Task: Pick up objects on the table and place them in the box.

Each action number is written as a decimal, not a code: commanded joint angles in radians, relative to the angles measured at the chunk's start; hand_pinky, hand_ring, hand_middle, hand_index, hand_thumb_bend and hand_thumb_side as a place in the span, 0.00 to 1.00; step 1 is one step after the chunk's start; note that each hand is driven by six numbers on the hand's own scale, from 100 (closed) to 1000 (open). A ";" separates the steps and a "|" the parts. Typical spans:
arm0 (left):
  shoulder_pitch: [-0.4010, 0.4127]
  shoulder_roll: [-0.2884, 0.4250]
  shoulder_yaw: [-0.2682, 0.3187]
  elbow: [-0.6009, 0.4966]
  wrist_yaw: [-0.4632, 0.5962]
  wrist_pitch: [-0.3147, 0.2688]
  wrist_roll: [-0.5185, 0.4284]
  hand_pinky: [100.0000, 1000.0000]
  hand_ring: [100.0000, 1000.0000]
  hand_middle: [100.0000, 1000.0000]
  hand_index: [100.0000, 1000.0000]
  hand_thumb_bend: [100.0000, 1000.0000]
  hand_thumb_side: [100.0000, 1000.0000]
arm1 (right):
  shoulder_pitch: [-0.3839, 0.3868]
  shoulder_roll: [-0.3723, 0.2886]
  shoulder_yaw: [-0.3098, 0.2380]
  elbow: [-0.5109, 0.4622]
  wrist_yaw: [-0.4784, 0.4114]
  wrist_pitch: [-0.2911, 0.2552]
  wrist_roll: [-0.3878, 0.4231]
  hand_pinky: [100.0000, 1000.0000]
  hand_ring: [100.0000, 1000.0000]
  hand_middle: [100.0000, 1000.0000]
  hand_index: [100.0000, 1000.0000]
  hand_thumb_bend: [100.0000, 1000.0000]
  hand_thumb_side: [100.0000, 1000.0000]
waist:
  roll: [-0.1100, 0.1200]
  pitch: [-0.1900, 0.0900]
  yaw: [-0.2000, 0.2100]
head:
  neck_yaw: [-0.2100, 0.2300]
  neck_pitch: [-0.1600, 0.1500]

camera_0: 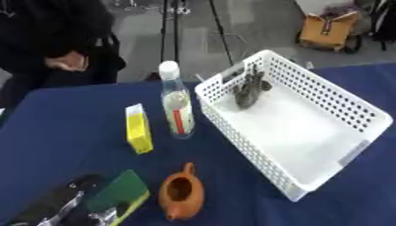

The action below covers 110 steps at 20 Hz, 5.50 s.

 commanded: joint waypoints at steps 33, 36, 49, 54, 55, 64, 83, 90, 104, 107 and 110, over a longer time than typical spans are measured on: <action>-0.018 0.005 -0.024 0.051 -0.122 -0.013 0.058 0.78 0.64 0.76 1.00 0.33 0.94 | -0.009 -0.019 -0.003 -0.012 -0.018 0.000 -0.019 0.58 0.49 0.43 0.52 0.00 0.51 | -0.005 -0.006 -0.011 | 0.012 -0.022; -0.020 0.007 -0.024 0.045 -0.128 -0.019 0.069 0.66 0.51 0.68 0.98 0.28 0.92 | -0.008 -0.019 -0.003 -0.012 -0.018 0.001 -0.020 0.58 0.49 0.43 0.52 0.00 0.52 | -0.004 -0.006 -0.011 | 0.013 -0.023; -0.032 0.006 -0.036 0.046 -0.192 -0.052 0.109 0.39 0.32 0.50 0.84 0.19 0.85 | -0.009 -0.019 -0.004 -0.012 -0.025 0.001 -0.028 0.58 0.49 0.43 0.52 0.00 0.52 | -0.002 -0.004 -0.017 | 0.015 -0.029; -0.035 0.001 -0.048 0.066 -0.164 -0.059 0.041 0.62 0.67 0.83 1.00 0.45 1.00 | -0.010 -0.019 -0.004 -0.012 -0.026 0.000 -0.028 0.58 0.49 0.43 0.52 0.00 0.52 | -0.001 -0.002 -0.020 | 0.018 -0.028; -0.036 0.000 -0.050 0.070 -0.150 -0.060 0.018 0.62 0.67 0.83 1.00 0.45 1.00 | -0.009 -0.019 -0.004 -0.012 -0.027 0.000 -0.028 0.58 0.49 0.43 0.52 0.00 0.52 | -0.001 -0.002 -0.020 | 0.018 -0.028; -0.048 0.002 -0.044 0.069 -0.079 -0.001 -0.045 0.77 0.91 0.94 1.00 0.72 1.00 | -0.009 -0.019 -0.001 -0.012 -0.030 -0.005 -0.025 0.57 0.49 0.43 0.51 0.00 0.52 | 0.002 -0.002 -0.019 | 0.020 -0.028; -0.062 -0.002 -0.066 0.106 -0.170 0.019 -0.130 0.87 1.00 0.98 1.00 0.68 1.00 | -0.010 -0.021 0.000 -0.012 -0.036 -0.011 -0.029 0.57 0.48 0.43 0.51 0.00 0.52 | 0.001 0.004 -0.023 | 0.025 -0.032; -0.069 -0.008 -0.074 0.107 -0.232 0.020 -0.133 0.83 1.00 0.97 1.00 0.59 0.98 | -0.009 -0.020 -0.001 -0.012 -0.038 -0.011 -0.030 0.57 0.48 0.43 0.51 0.00 0.52 | 0.002 0.004 -0.025 | 0.027 -0.035; -0.086 -0.029 -0.092 0.110 -0.346 0.023 -0.114 0.66 0.80 0.86 1.00 0.30 0.85 | -0.008 -0.019 -0.003 -0.012 -0.040 -0.012 -0.031 0.57 0.48 0.42 0.51 0.00 0.52 | 0.004 0.005 -0.030 | 0.027 -0.039; -0.089 -0.031 -0.092 0.109 -0.348 0.029 -0.109 0.57 0.69 0.78 1.00 0.23 0.85 | -0.008 -0.019 -0.003 -0.012 -0.040 -0.011 -0.031 0.57 0.48 0.42 0.51 0.00 0.52 | 0.004 0.006 -0.030 | 0.027 -0.040; -0.091 -0.033 -0.092 0.110 -0.344 0.039 -0.104 0.47 0.58 0.71 1.00 0.19 0.85 | -0.007 -0.019 -0.004 -0.012 -0.040 -0.011 -0.030 0.57 0.48 0.42 0.51 0.00 0.52 | 0.004 0.006 -0.030 | 0.027 -0.041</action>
